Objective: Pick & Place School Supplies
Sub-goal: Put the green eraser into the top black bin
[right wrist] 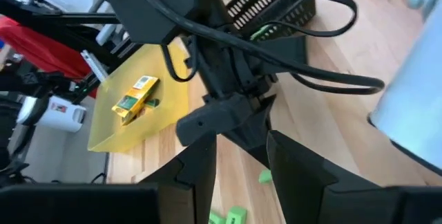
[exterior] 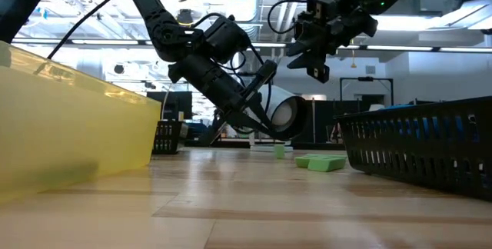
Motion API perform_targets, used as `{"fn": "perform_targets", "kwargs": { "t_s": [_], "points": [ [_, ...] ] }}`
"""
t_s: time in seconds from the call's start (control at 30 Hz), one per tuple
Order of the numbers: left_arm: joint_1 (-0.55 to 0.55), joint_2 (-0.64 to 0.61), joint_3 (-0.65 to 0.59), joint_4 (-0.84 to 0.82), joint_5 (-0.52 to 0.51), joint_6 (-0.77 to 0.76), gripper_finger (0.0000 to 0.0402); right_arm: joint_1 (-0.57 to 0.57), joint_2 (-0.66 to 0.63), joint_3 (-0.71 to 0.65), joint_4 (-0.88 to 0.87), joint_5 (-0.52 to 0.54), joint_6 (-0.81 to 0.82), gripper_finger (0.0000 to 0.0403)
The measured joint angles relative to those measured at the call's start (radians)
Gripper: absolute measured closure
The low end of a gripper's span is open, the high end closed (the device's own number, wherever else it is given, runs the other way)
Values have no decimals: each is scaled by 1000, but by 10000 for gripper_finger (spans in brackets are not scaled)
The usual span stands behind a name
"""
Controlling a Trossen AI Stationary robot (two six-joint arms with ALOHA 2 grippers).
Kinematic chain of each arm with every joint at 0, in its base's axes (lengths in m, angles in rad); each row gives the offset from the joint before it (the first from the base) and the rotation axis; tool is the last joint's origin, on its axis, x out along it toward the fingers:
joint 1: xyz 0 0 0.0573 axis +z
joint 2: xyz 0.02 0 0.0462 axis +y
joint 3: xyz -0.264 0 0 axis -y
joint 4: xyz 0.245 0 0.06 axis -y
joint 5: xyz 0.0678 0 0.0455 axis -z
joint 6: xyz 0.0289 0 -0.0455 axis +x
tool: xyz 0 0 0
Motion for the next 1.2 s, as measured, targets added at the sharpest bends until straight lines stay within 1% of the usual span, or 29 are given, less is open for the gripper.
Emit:
{"fn": "perform_targets", "kwargs": {
  "t_s": [0.07,0.3,0.43,0.57,0.63,0.73,0.8,0.9,0.97,1.07,1.2],
  "points": [
    [0,0,0,0,0,0,399,0,0,0,1,-17,0,280],
    [0,-15,0,-2,1,37,401,0,0,0,10,-18,0,277],
    [2,-83,1,9,3,116,401,0,0,0,14,-24,0,277],
    [15,-176,2,-15,7,188,401,-8,0,0,61,-80,3,278],
    [22,-223,4,-104,7,205,401,-13,0,11,113,-126,19,279],
    [28,-258,2,-331,20,252,401,-23,-19,58,230,-196,61,279],
    [28,-276,0,-438,23,277,401,-34,-45,104,312,-212,77,279],
    [26,-295,2,-467,44,288,401,-58,-81,178,358,-220,78,279],
    [26,-294,14,-484,44,285,401,-82,-99,236,340,-221,79,279],
    [26,-262,76,-519,45,308,401,-127,-125,313,299,-222,79,280],
    [24,-189,173,-557,81,338,401,-189,-149,384,245,-223,79,280]
  ]
}}
